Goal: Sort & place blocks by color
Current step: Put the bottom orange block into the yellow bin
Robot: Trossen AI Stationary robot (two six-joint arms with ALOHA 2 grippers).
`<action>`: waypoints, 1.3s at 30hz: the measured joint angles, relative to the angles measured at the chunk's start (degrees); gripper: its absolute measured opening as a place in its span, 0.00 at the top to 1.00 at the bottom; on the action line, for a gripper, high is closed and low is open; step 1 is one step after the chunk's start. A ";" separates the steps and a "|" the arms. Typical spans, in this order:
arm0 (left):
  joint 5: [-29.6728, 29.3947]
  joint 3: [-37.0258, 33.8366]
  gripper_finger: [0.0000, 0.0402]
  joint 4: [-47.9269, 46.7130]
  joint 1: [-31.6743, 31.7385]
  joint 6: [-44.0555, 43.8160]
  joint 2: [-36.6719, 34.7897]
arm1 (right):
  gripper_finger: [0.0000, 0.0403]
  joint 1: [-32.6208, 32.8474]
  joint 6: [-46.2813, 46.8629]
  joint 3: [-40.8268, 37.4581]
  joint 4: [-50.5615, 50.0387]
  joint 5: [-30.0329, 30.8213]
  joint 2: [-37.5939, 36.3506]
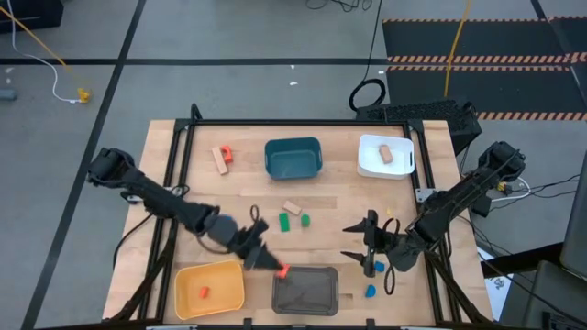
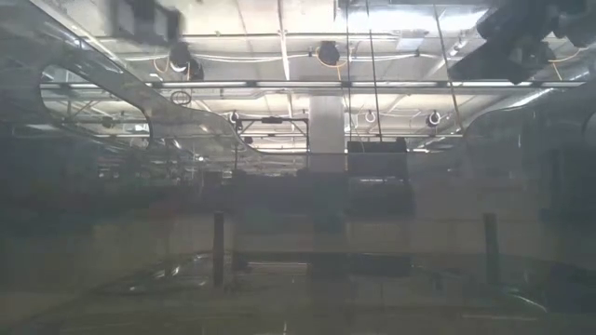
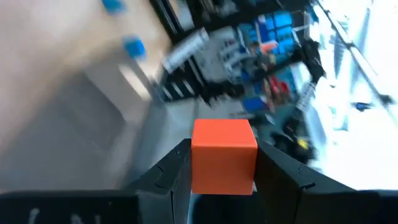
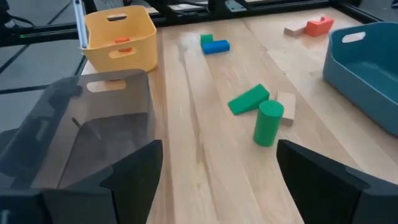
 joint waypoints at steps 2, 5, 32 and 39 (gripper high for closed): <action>-2.07 0.03 0.65 -1.44 -3.17 -3.68 0.00 | 0.23 -0.38 -0.13 0.00 -0.18 -0.02 -0.02; -6.41 0.03 0.65 -2.81 -6.87 -7.96 0.10 | 0.23 -1.35 -0.93 0.00 -0.18 -0.04 0.00; -5.27 0.07 0.65 -41.81 1.21 -1.18 -19.89 | 0.23 -13.98 -8.40 0.00 -0.53 2.07 0.02; -0.19 0.07 0.62 -46.73 -6.53 -18.48 -22.78 | 0.23 -18.87 -1.65 0.00 -0.59 4.14 0.02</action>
